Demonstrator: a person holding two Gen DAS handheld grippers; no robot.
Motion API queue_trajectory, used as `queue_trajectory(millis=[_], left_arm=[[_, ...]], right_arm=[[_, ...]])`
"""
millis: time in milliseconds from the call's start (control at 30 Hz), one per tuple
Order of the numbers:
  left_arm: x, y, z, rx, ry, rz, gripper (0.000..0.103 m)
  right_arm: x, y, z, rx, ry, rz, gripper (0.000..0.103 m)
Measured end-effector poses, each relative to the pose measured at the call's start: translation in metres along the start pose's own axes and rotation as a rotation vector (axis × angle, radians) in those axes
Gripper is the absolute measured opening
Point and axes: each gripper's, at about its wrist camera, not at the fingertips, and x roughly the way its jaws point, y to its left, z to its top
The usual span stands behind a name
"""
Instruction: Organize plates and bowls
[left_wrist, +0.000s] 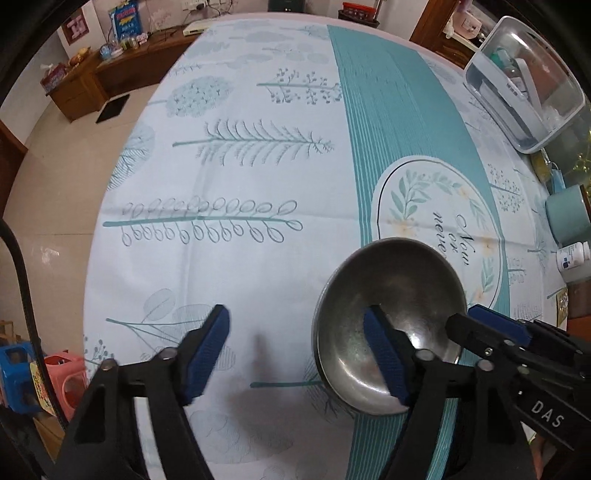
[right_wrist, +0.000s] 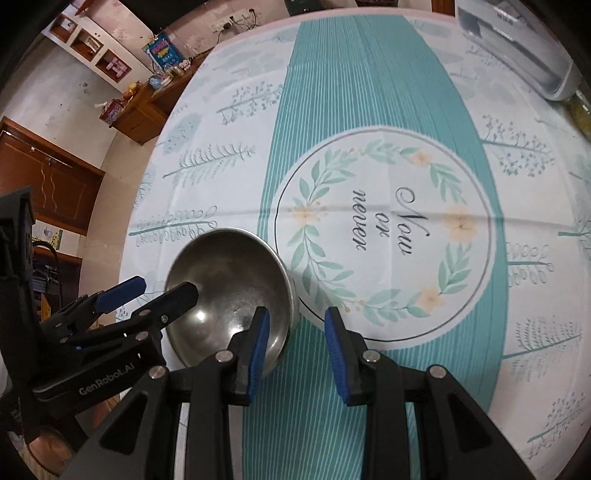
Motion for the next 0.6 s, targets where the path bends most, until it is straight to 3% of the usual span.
queue_trajectory(millis=[100, 200, 233, 600], left_arm=[[0.010, 0.005, 0.000, -0.015, 0.044, -0.040, 0.048], [0.017, 0.008, -0.001, -0.028, 0.073, -0.090, 0.020], [0.018, 0.009, -0.002, -0.031, 0.076, -0.117, 0.010], [-0.006, -0.004, -0.014, 0.020, 0.081, -0.118, 0.008]], right_arm=[[0.009, -0.003, 0.001, 0.014, 0.025, 0.014, 0.031], [0.015, -0.002, 0.001, 0.012, 0.047, 0.030, 0.012], [0.016, -0.002, 0.001, 0.013, 0.052, 0.046, 0.011], [0.002, 0.006, -0.004, 0.013, 0.060, 0.039, 0.009]])
